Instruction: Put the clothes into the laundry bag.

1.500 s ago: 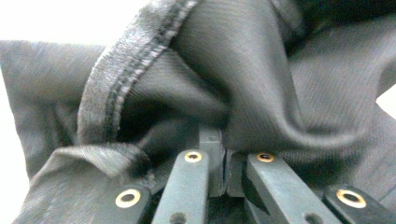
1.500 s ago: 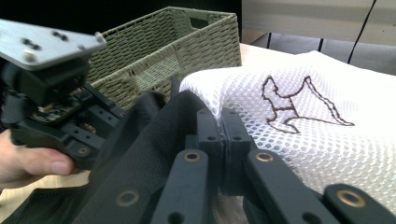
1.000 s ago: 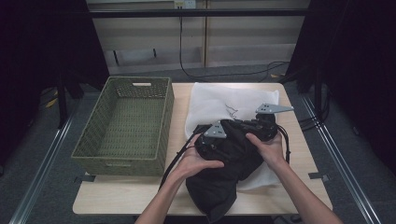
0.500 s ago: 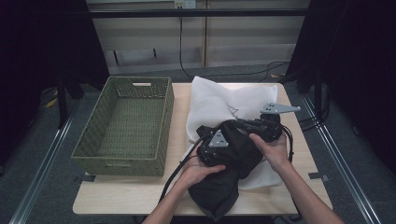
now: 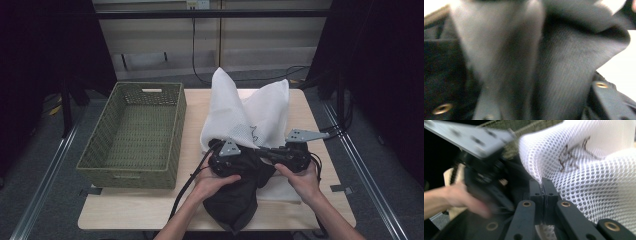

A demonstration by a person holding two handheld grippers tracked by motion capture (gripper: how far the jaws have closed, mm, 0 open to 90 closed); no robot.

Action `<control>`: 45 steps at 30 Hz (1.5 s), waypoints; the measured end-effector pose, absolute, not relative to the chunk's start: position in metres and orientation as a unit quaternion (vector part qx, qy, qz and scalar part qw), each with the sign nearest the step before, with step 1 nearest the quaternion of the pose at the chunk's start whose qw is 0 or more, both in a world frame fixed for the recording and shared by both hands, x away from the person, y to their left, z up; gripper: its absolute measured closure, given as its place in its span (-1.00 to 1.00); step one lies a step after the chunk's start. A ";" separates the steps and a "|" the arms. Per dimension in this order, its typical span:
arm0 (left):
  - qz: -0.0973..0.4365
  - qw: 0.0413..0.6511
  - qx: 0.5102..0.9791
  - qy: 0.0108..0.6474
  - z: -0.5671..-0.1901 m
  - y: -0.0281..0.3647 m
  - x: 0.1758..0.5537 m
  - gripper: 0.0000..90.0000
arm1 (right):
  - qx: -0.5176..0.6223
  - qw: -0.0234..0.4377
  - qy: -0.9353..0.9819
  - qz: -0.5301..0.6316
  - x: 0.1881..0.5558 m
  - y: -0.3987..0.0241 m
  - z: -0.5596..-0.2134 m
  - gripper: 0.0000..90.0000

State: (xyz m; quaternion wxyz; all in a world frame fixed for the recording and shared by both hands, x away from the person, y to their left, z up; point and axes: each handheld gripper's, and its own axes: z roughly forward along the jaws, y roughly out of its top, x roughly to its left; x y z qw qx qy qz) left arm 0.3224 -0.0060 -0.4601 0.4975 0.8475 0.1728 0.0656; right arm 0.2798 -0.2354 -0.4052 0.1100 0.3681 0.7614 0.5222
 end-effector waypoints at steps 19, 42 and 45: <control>0.089 0.414 0.900 0.108 -0.487 -0.003 0.276 -1.00 | 0.374 0.094 0.774 0.503 0.293 -0.227 -0.426 0.97; 0.100 0.469 0.856 0.193 -0.497 0.023 0.293 0.51 | 0.341 0.128 0.791 0.492 0.279 -0.238 -0.424 0.28; 0.097 0.474 0.853 0.195 -0.496 0.022 0.294 0.53 | 0.345 0.139 0.799 0.473 0.284 -0.231 -0.429 0.40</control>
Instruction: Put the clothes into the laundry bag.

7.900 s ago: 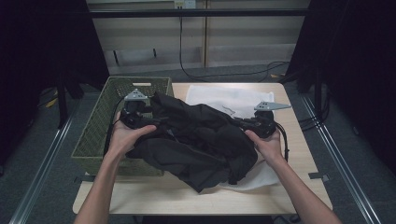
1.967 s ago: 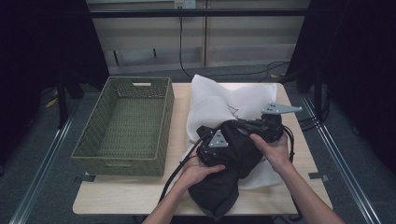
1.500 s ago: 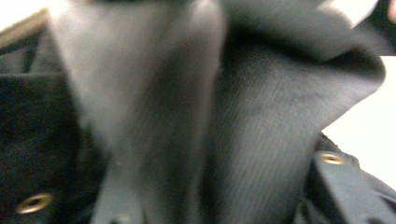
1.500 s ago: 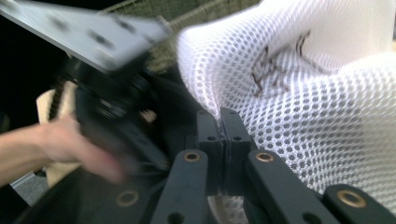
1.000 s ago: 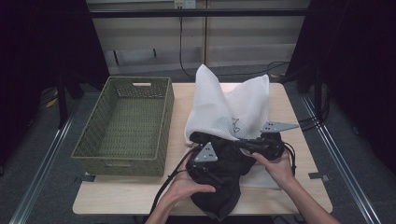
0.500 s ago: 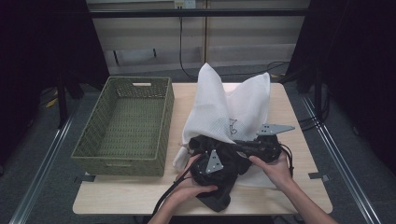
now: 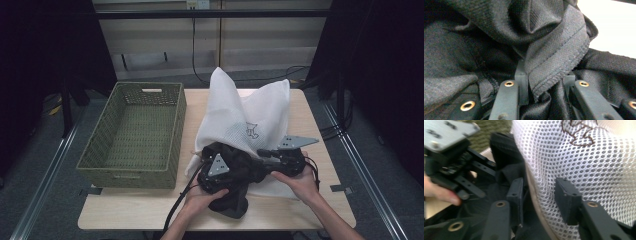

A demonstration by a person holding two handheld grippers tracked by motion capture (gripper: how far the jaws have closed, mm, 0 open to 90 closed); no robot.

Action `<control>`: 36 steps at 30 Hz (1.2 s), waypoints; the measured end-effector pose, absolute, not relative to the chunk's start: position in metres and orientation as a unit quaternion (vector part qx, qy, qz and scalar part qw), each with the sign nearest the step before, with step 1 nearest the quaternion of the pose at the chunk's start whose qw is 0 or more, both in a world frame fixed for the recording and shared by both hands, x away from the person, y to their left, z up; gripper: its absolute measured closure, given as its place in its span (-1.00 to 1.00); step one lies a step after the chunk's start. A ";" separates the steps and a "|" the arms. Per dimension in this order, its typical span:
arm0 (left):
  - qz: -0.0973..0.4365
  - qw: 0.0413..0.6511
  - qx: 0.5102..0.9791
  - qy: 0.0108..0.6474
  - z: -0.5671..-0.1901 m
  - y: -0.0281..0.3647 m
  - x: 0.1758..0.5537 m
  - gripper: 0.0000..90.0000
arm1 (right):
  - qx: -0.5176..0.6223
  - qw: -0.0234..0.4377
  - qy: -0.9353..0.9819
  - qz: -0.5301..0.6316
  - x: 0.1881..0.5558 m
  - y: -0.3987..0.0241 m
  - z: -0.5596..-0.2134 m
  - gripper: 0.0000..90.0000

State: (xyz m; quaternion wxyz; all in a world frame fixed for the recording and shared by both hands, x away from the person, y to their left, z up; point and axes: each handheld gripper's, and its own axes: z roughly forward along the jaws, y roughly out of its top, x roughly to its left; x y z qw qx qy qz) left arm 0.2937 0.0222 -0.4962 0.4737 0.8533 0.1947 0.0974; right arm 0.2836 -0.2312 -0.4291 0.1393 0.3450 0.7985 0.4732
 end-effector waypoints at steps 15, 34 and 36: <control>0.099 0.517 0.817 0.238 -0.473 0.021 0.306 0.60 | 0.343 0.104 0.770 0.527 0.283 -0.224 -0.398 0.97; 0.170 0.569 0.757 0.272 -0.401 0.030 0.323 0.62 | 0.283 0.094 0.735 0.609 0.282 -0.195 -0.330 0.97; 0.175 0.550 0.770 0.275 -0.421 0.022 0.329 0.61 | 0.295 0.090 0.740 0.598 0.283 -0.199 -0.342 0.97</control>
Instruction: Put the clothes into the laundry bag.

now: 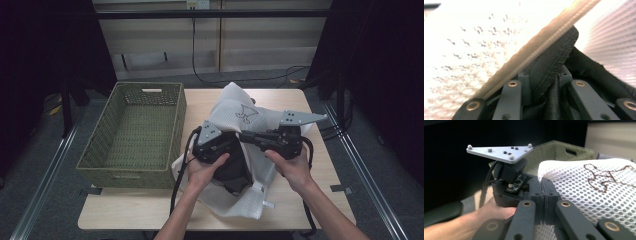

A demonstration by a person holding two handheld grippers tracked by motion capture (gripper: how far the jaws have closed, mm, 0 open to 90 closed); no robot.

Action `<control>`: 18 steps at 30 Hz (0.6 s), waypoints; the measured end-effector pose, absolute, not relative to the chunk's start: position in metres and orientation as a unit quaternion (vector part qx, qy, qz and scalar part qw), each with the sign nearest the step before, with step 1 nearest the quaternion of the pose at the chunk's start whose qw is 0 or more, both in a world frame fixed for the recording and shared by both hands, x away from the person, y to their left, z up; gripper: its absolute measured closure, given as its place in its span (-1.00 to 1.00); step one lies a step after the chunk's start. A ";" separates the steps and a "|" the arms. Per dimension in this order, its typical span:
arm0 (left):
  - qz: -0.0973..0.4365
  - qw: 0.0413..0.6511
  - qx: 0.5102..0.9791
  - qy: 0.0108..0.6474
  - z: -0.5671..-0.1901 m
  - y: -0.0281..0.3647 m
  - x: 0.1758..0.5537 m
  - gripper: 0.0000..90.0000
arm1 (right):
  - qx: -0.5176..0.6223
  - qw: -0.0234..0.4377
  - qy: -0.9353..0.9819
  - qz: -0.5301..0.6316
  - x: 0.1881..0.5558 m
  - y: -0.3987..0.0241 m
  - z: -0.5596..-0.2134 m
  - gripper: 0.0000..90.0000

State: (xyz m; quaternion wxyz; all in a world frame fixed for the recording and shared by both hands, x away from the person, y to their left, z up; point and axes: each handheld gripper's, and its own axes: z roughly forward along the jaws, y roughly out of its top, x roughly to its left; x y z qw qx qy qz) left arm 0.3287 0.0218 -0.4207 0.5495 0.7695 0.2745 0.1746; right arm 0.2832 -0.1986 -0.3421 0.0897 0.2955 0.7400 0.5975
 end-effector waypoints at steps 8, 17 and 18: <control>0.174 0.509 0.799 0.268 -0.464 0.001 0.336 0.48 | 0.343 0.073 0.757 0.551 0.289 -0.213 -0.393 0.97; 0.141 0.522 0.798 0.265 -0.475 0.008 0.337 0.10 | 0.358 0.071 0.769 0.524 0.292 -0.215 -0.416 0.97; 0.137 0.524 0.799 0.262 -0.474 0.011 0.336 0.04 | 0.359 0.070 0.770 0.523 0.293 -0.216 -0.418 0.97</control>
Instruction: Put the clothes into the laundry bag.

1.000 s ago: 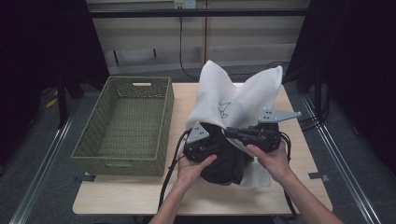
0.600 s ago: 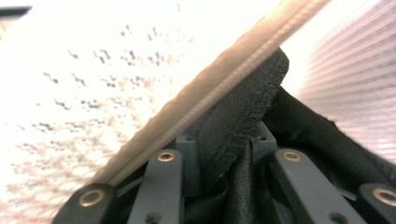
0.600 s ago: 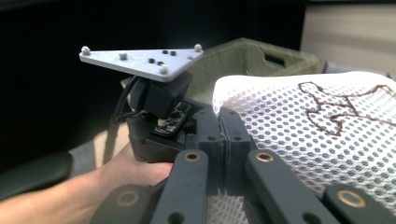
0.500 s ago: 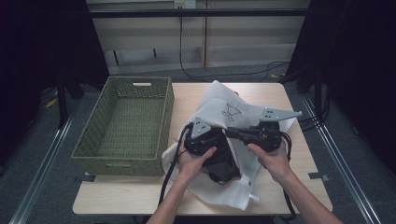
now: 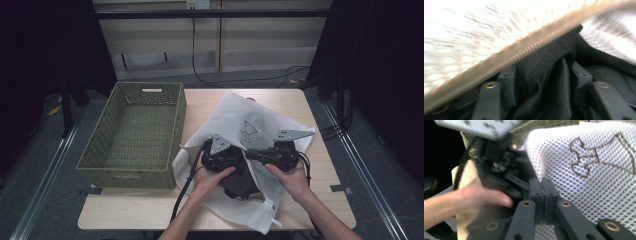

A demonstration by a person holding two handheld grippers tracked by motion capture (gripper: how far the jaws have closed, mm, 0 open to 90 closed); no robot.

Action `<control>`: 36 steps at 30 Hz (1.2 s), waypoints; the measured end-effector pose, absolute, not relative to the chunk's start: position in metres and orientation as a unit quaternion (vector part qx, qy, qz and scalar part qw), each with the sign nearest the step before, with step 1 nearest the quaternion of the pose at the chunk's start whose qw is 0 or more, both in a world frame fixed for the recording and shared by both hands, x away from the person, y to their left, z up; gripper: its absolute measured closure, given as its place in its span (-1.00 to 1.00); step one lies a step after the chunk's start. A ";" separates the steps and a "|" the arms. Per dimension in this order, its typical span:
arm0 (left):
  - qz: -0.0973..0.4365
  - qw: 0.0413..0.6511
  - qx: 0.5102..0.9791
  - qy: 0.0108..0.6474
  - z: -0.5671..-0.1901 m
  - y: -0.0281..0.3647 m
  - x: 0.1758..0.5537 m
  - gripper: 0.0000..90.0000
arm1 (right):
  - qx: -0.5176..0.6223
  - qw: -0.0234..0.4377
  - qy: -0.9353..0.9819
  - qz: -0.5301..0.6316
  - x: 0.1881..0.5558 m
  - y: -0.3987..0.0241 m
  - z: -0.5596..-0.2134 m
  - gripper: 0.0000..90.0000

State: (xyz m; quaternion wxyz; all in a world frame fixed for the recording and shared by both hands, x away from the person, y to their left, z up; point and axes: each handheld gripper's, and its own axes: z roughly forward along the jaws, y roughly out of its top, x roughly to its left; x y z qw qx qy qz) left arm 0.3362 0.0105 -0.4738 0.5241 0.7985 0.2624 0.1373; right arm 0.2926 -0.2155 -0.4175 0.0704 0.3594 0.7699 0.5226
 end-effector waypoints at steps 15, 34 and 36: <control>0.132 0.546 0.794 0.231 -0.440 0.052 0.300 -0.55 | 0.367 0.073 0.776 0.508 0.295 -0.218 -0.428 0.97; 0.096 0.491 0.848 0.176 -0.473 0.025 0.283 -0.88 | 0.369 0.077 0.779 0.502 0.297 -0.218 -0.430 0.96; 0.101 0.478 0.856 0.172 -0.478 0.022 0.286 -0.88 | 0.368 0.077 0.779 0.502 0.297 -0.218 -0.430 0.96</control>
